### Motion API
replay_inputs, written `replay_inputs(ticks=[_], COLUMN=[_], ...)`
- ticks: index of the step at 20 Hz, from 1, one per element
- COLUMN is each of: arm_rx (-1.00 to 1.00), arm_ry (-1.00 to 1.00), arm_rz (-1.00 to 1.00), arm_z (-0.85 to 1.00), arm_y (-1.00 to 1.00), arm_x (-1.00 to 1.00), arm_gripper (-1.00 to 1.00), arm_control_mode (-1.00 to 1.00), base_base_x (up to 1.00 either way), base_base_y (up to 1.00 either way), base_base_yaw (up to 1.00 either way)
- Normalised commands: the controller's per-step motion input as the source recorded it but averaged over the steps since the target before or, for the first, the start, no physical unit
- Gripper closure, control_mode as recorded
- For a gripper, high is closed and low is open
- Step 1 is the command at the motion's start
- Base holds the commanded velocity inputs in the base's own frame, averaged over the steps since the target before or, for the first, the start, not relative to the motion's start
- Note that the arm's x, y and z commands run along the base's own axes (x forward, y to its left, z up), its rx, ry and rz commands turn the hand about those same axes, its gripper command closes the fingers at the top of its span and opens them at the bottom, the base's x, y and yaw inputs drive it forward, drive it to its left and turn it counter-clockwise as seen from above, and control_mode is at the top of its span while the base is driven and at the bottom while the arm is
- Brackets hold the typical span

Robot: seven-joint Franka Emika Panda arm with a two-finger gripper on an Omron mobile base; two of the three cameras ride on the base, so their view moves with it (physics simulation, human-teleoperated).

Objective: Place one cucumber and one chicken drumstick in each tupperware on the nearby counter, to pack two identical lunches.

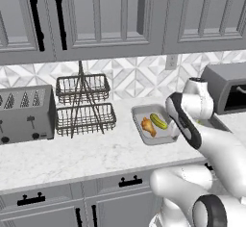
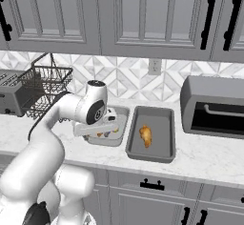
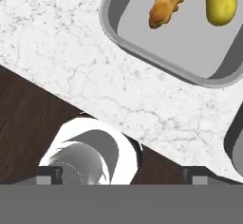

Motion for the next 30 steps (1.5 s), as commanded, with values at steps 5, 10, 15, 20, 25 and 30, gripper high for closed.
replay_inputs(ticks=[5, 10, 15, 20, 25, 30], arm_rx=[0.0, 0.07, 0.03, 0.0, 0.0, 0.0], arm_ry=[0.1, 0.0, -0.1, 0.0, 0.0, 0.0], arm_rz=[-0.15, -0.13, -0.01, 0.0, 0.0, 0.0], arm_z=[0.09, 0.66, 0.37, 0.0, 0.0, 0.0], arm_y=[0.85, 0.28, 0.0, 0.0, 0.0, 0.0], arm_x=[-0.73, -0.92, -0.58, -0.02, 0.0, 0.0], arm_gripper=[-1.0, -1.0, -1.0, -1.0, -1.0, -1.0], arm_control_mode=[-1.0, -1.0, -1.0, -1.0, 1.0, 1.0], base_base_x=[0.0, 0.0, 0.0, 0.0, -0.85, -0.81], base_base_y=[0.0, 0.0, 0.0, 0.0, -0.61, -0.86], base_base_yaw=[0.0, 0.0, 0.0, 0.0, 0.04, 0.26])
